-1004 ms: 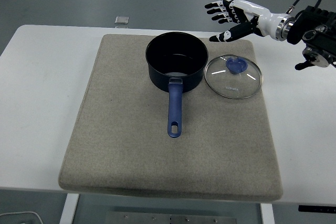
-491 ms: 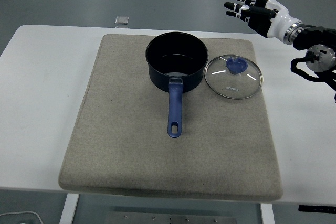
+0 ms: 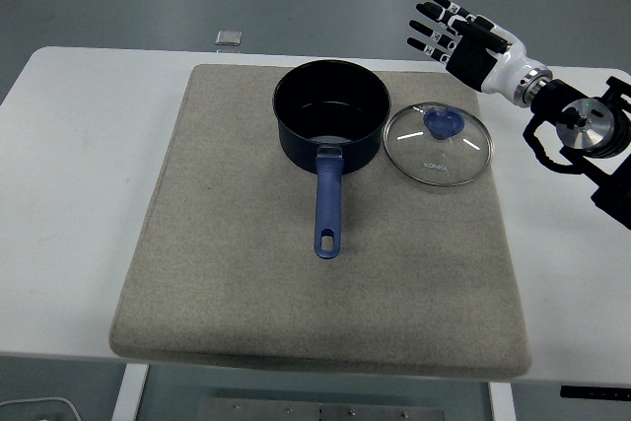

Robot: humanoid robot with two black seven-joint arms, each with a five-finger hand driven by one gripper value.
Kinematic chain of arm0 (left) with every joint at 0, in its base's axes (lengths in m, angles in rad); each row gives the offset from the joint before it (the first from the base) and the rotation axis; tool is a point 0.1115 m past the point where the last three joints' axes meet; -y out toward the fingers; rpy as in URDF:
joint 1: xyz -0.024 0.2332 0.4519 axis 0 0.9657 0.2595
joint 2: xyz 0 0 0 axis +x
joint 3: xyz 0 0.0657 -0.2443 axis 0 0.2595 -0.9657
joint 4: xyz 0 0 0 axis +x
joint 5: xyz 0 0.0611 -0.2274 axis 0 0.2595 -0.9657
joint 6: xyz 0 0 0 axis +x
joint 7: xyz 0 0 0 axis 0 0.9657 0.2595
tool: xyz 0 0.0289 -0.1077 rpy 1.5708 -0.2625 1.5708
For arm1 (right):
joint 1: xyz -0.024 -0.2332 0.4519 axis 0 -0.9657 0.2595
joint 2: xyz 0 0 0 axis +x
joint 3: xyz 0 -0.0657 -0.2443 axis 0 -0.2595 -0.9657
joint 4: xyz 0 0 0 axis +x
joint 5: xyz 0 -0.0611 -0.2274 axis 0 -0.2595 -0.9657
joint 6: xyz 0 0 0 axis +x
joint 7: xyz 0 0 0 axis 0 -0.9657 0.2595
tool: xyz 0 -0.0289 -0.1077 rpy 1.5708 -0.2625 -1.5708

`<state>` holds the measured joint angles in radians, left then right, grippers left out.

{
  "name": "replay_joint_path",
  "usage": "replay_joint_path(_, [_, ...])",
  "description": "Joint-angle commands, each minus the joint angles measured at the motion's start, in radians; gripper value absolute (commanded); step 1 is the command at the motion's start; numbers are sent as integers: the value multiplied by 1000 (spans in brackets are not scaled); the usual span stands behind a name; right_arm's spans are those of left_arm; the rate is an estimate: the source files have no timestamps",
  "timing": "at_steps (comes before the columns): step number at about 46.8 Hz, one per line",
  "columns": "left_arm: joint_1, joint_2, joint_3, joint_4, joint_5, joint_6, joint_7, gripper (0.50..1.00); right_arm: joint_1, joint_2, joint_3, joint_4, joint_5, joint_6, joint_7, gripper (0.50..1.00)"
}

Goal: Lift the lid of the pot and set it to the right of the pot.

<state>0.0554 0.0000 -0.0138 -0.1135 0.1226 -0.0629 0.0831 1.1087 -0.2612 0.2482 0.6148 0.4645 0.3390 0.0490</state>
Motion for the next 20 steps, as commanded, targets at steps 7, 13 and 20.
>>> replay_joint_path(7, [0,0,0,0,0,0,1,1000,-6,5,13,0,-21,-12,5,915])
replay_joint_path(13, [0,0,0,0,0,0,1,1000,-9,3,6,0,-23,-12,6,915])
replay_joint_path(20, [0,0,0,0,0,0,1,1000,-16,3,3,3,-24,-8,6,915])
